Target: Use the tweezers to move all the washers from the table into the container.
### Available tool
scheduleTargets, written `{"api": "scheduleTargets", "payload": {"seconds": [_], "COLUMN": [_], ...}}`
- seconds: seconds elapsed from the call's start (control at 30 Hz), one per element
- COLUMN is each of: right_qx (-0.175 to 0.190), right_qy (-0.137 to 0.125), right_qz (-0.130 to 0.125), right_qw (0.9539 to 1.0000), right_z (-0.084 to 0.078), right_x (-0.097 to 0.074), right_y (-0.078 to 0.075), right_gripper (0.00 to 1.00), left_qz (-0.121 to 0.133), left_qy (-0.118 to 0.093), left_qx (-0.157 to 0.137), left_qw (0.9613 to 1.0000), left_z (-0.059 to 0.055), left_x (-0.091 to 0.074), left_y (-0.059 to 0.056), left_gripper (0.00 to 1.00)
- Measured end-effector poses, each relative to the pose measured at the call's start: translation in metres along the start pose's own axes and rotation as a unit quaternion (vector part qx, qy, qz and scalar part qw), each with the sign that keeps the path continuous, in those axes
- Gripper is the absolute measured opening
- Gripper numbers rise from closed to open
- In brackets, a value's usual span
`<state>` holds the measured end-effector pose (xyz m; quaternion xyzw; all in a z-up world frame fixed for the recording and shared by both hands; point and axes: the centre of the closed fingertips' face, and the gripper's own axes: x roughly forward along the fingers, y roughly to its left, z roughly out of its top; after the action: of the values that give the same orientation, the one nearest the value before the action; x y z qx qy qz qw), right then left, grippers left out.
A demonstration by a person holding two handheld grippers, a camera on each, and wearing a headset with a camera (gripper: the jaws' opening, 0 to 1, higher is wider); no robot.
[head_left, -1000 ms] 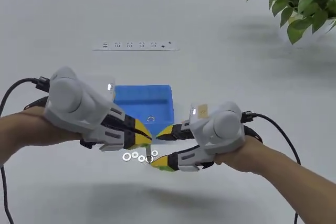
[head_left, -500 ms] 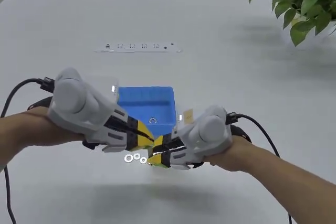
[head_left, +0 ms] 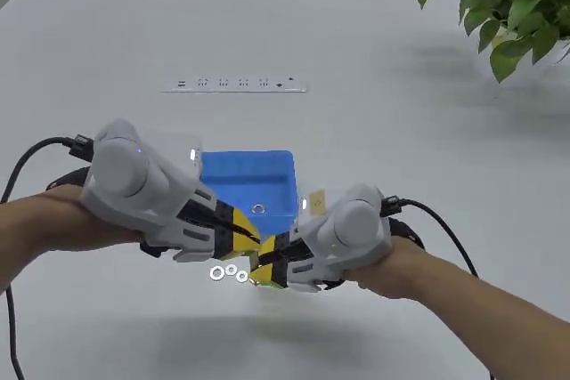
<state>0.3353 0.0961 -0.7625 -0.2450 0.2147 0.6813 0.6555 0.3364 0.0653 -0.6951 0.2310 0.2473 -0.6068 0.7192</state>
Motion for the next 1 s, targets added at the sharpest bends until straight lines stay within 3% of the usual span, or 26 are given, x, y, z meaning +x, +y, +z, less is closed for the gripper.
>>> {"api": "scheduleTargets", "payload": {"seconds": [0.47, 0.67, 1.0], "right_qx": [-0.006, -0.008, -0.019], "right_qy": [-0.011, -0.018, -0.031], "right_qz": [-0.008, -0.015, -0.027], "right_qw": [0.9999, 0.9997, 0.9990], "right_z": [0.009, 0.015, 0.033], "right_x": [-0.007, -0.010, -0.024], "right_y": [0.000, -0.002, -0.008], "right_gripper": [0.08, 0.08, 0.08], "left_qz": [0.007, 0.014, 0.038], "left_qy": [-0.015, -0.019, -0.033], "left_qx": [-0.008, -0.016, -0.054], "left_qw": [0.9998, 0.9996, 0.9973], "left_z": [0.008, 0.008, -0.004], "left_x": [-0.005, -0.010, -0.028], "left_y": [0.000, 0.001, 0.007], "left_gripper": [0.07, 0.17, 0.35]}}
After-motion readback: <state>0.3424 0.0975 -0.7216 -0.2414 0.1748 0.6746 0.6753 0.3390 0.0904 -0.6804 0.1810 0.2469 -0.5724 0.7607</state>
